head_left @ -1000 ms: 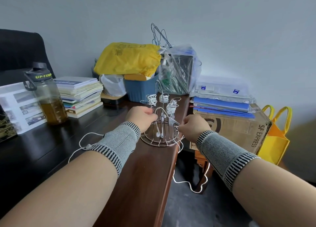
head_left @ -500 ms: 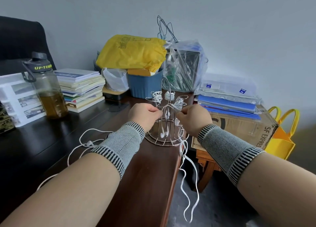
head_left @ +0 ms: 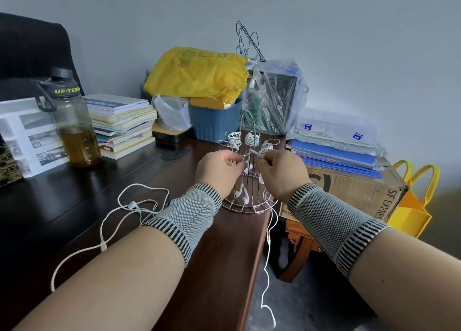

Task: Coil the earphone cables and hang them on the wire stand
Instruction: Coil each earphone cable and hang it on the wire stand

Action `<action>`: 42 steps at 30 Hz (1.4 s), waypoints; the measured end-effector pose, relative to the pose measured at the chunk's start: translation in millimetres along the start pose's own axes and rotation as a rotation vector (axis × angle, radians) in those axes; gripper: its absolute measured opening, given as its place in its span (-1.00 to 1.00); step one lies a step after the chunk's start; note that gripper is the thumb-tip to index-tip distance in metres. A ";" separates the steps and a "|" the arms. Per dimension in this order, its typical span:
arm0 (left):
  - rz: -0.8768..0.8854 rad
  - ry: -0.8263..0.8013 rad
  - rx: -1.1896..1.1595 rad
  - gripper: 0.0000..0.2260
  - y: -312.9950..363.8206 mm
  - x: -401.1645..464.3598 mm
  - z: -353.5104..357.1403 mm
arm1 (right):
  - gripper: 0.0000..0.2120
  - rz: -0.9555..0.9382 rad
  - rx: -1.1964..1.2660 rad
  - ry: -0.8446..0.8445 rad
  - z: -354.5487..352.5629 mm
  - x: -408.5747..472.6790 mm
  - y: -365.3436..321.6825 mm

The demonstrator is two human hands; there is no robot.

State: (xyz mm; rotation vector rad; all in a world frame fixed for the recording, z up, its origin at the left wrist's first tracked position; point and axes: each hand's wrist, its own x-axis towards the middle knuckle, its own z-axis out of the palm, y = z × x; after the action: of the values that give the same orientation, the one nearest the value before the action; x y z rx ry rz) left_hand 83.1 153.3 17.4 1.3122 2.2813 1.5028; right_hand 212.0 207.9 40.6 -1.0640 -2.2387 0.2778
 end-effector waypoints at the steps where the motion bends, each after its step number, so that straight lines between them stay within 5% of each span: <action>1: 0.000 0.019 -0.002 -0.88 -0.2 -0.6 1.3 | -0.74 -0.003 0.019 0.024 1.4 -0.9 1.7; 13: -0.053 -0.005 -0.131 -0.80 -1.6 -1.7 5.3 | -0.68 0.263 0.585 0.033 13.1 -1.6 7.1; 21: -0.086 -0.105 -0.131 -0.96 4.9 -3.1 5.0 | -0.70 0.157 0.580 -0.022 7.8 4.7 -15.7; 26: -0.110 -0.096 -0.147 -0.87 1.9 -2.5 1.5 | -0.71 0.142 0.606 -0.064 0.1 6.3 -28.2; 34: -0.100 -0.036 -0.129 -0.81 -8.0 -4.6 -4.6 | -0.74 0.251 0.776 -0.032 6.3 -6.3 -35.9; 37: -0.065 -0.032 -0.060 -0.86 -15.7 -10.5 -12.4 | -0.89 0.325 0.802 0.035 14.6 -17.5 -28.5; 42: -0.097 -0.133 -0.108 -0.83 -19.4 -14.3 -21.5 | -0.72 0.183 0.607 0.018 30.5 -39.4 -32.3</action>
State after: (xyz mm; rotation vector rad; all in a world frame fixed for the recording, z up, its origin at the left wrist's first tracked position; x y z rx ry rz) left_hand 69.5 125.6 7.9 1.2155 2.1192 1.4392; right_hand 191.4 159.4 13.1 -0.9191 -1.8486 0.9503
